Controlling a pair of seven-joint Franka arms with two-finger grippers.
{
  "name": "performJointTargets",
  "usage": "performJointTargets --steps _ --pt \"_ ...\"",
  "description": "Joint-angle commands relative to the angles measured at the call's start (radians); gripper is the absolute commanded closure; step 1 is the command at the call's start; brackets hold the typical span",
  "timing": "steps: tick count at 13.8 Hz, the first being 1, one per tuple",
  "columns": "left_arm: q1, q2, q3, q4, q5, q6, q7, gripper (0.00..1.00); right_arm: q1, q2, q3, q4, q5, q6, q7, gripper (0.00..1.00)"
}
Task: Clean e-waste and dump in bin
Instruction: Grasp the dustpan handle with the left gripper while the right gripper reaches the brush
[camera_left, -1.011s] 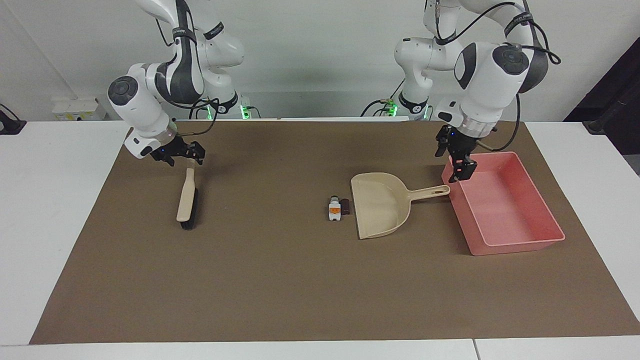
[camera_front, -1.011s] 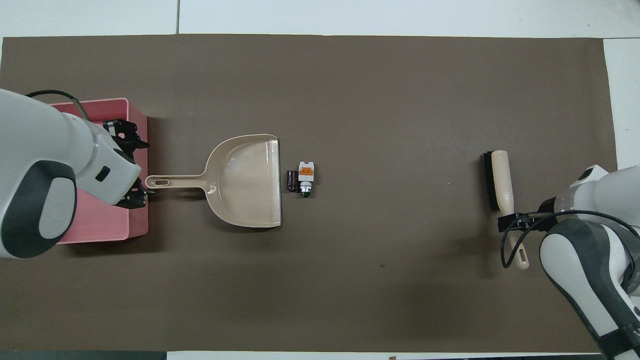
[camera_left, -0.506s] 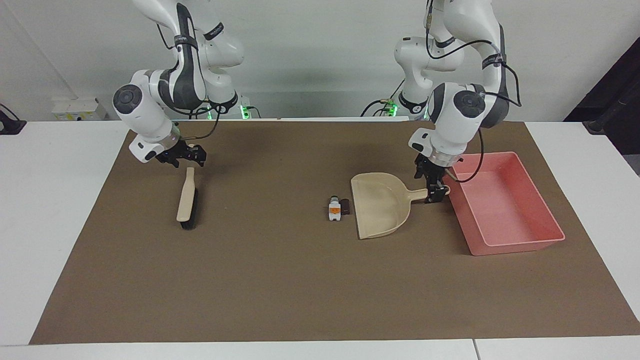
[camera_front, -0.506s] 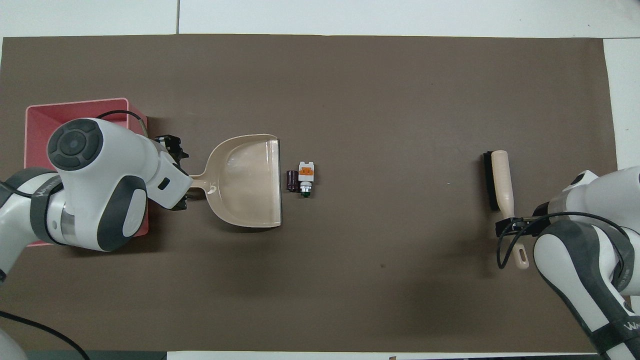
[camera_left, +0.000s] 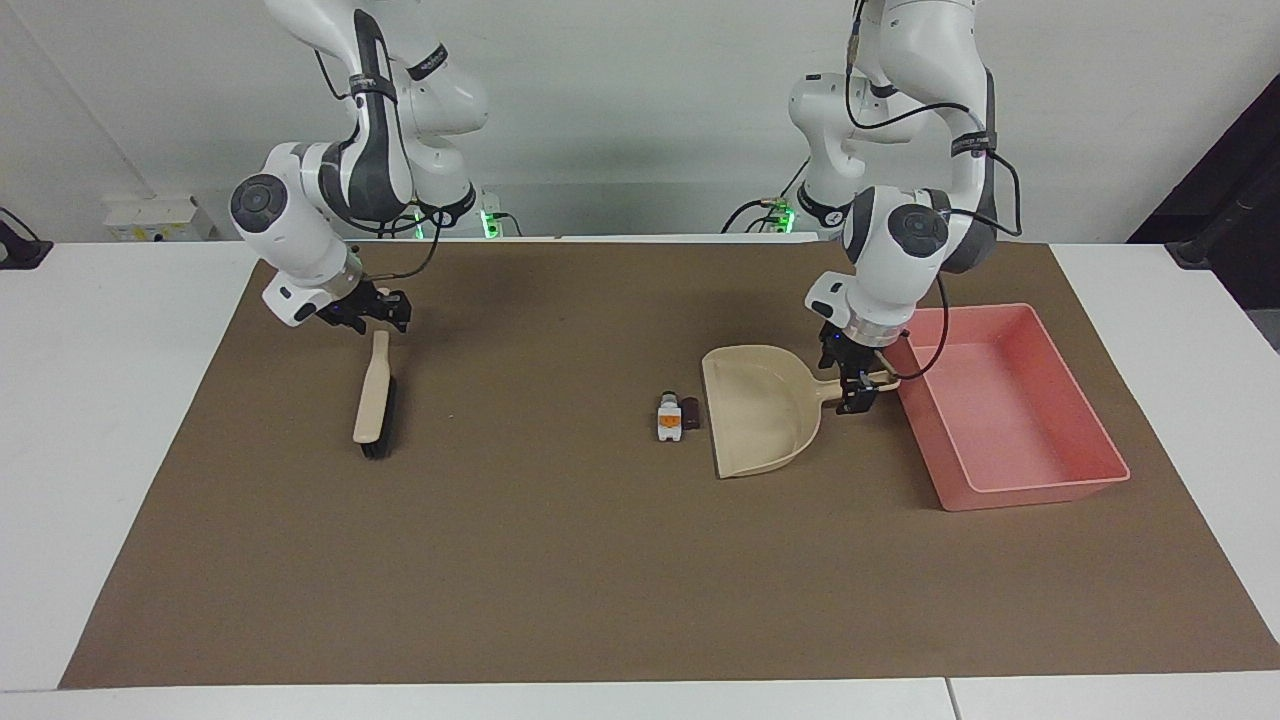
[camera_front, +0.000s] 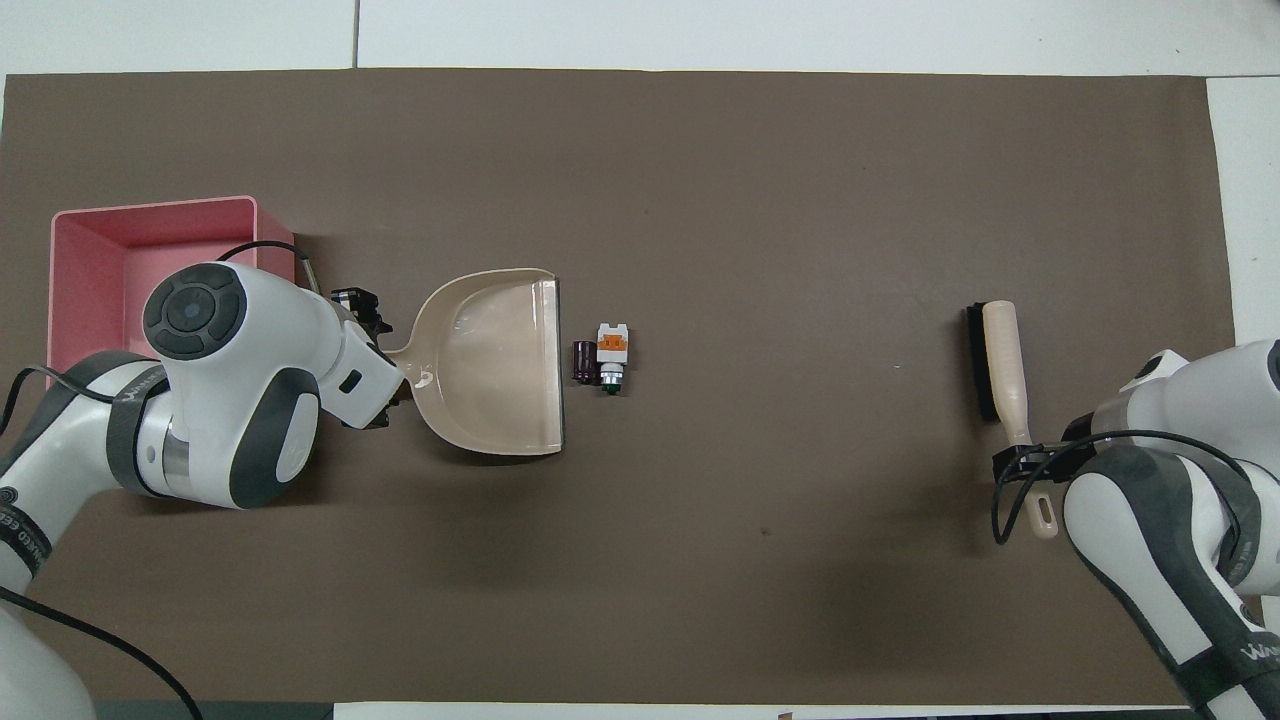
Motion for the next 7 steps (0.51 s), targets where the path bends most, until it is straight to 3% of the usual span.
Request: performJointTargets --steps 1,4,7 --pt "-0.006 -0.021 0.008 -0.050 0.002 0.051 -0.002 0.11 -0.020 -0.004 0.001 -0.015 0.005 0.015 -0.052 0.34" --pt "-0.012 -0.019 0.008 -0.050 0.002 0.076 -0.008 0.15 -0.031 -0.010 0.001 -0.027 0.005 0.017 -0.098 0.35" --pt "-0.017 -0.016 0.006 -0.046 0.002 0.088 -0.008 0.54 -0.031 -0.012 0.001 -0.032 0.005 0.017 -0.089 0.39"
